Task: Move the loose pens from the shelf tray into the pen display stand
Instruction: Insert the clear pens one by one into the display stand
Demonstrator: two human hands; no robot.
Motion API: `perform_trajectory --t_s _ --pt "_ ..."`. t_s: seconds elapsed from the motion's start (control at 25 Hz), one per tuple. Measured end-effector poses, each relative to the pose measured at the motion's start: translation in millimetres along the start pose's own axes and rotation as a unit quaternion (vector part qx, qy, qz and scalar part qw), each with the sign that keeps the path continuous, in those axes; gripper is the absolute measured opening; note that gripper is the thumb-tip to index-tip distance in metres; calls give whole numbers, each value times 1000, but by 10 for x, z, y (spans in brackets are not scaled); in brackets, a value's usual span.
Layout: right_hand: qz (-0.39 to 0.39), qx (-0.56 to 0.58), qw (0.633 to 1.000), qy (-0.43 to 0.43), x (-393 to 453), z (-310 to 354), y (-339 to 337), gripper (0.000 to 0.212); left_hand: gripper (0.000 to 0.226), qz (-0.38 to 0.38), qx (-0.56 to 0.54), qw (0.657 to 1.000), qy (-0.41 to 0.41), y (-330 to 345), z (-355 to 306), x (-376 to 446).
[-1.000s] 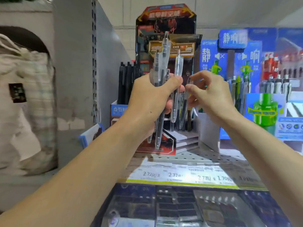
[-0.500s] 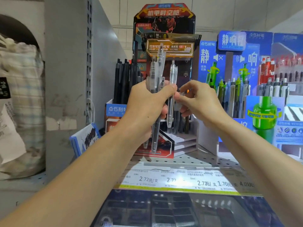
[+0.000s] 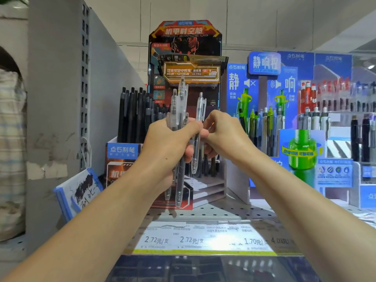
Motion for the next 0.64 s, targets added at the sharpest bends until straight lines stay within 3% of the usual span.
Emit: perform_trajectory --t_s 0.16,0.24,0.32,0.4,0.52,0.64 --pt "-53 -34 997 -39 -54 80 -184 14 7 -3 -1 1000 -6 21 19 18" --pt "-63 98 992 -45 -103 104 -247 8 8 2 -8 1000 -12 47 26 28" --pt "-19 287 958 -4 -119 64 -191 19 7 0 -16 999 -28 64 59 45" --pt "37 382 923 29 -162 69 -104 28 7 3 -26 999 -44 93 92 61" --pt "77 386 919 23 -195 91 -96 26 11 9 -25 998 -58 150 123 60" --pt "42 366 929 25 -138 -5 -236 22 12 -20 -11 999 -41 121 104 44"
Point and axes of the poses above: each hand's wrist, its own x-axis towards the middle knuckle, its own y-axis out of the palm, z = x × y, the point moved 10 cm from there along x, towards the middle knuckle, and after that the axes turned 1 degree about -x, right-handed, at the moved point
